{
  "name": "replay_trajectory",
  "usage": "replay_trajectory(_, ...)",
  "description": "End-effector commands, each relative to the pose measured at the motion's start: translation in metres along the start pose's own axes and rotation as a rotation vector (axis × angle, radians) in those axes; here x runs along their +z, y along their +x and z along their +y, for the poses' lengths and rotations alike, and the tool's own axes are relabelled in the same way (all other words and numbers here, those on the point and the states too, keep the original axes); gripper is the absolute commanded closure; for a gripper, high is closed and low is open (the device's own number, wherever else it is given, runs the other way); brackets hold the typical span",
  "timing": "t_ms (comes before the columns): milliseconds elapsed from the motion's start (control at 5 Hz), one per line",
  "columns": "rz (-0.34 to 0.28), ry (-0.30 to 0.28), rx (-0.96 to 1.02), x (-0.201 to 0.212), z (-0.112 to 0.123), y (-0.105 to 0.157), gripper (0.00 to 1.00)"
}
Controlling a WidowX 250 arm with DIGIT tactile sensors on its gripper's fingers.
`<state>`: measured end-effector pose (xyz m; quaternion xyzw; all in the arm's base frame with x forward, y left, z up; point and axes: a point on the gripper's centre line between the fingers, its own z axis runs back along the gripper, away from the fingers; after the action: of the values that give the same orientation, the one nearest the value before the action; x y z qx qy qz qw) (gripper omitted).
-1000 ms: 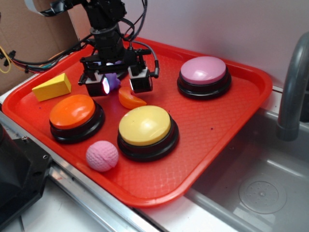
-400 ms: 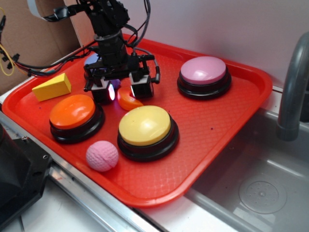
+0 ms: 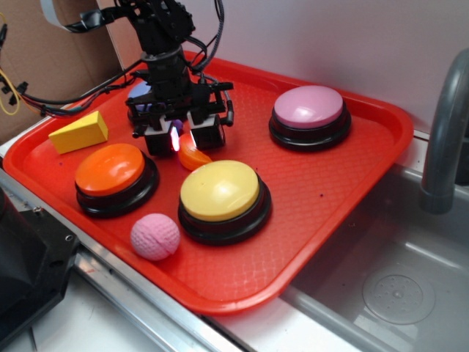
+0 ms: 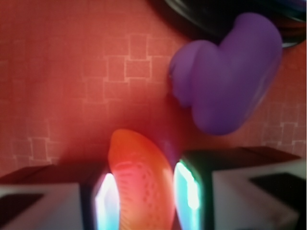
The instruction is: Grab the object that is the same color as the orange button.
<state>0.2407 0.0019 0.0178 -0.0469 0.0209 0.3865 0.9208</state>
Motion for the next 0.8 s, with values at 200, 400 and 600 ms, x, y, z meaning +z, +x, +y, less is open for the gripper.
replay_trajectory(200, -0.079, 0.088, -0.096, 0.028, 0.003, 0.013, 1.0)
replay_trajectory(400, -0.134, 0.091, -0.148, 0.052, -0.006, 0.013, 1.0)
replay_trajectory(600, -0.152, 0.067, -0.258, 0.074, -0.014, 0.01, 1.0)
